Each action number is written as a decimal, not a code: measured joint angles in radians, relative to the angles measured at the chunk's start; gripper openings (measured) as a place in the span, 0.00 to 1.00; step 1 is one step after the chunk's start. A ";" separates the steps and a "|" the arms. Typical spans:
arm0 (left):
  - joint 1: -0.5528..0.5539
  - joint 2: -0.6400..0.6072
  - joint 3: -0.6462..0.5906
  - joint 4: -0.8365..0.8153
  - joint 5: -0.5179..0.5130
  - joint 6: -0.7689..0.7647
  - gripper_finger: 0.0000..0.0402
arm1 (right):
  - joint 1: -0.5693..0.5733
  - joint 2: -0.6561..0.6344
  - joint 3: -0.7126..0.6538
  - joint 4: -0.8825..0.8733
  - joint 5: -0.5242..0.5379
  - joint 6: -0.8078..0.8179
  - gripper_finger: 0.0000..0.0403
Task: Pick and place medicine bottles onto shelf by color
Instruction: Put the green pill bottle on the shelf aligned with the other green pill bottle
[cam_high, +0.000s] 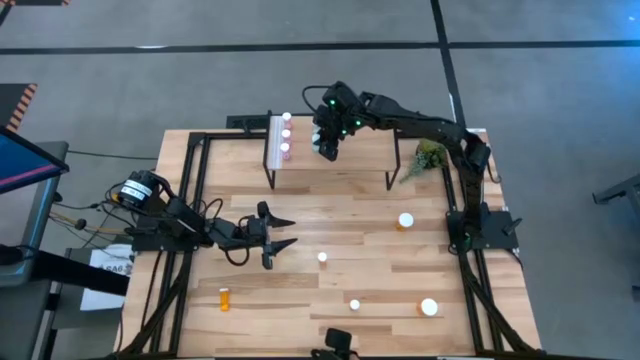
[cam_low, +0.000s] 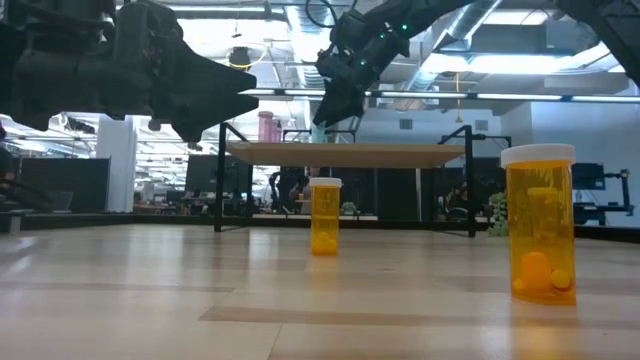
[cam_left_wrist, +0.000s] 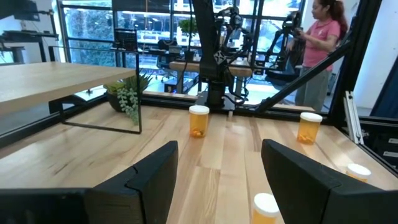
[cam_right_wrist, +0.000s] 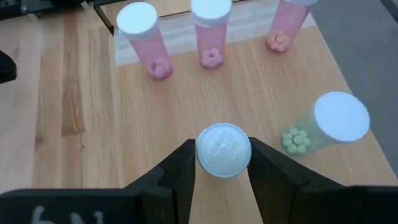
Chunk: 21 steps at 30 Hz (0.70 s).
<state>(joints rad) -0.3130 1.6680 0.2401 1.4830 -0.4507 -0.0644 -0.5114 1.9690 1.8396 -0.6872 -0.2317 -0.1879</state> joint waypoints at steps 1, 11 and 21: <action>0.000 0.000 0.000 0.000 0.000 0.000 0.55 | 0.000 0.000 -0.003 0.002 0.000 0.001 0.40; 0.000 0.000 0.000 0.000 0.000 0.000 0.55 | 0.000 0.001 -0.030 0.039 0.000 -0.002 0.40; 0.000 0.000 0.000 0.000 0.000 0.000 0.55 | 0.000 0.001 -0.030 0.037 -0.001 0.003 0.51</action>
<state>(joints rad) -0.3130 1.6680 0.2401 1.4826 -0.4511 -0.0647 -0.5114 1.9701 1.8091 -0.6498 -0.2325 -0.1848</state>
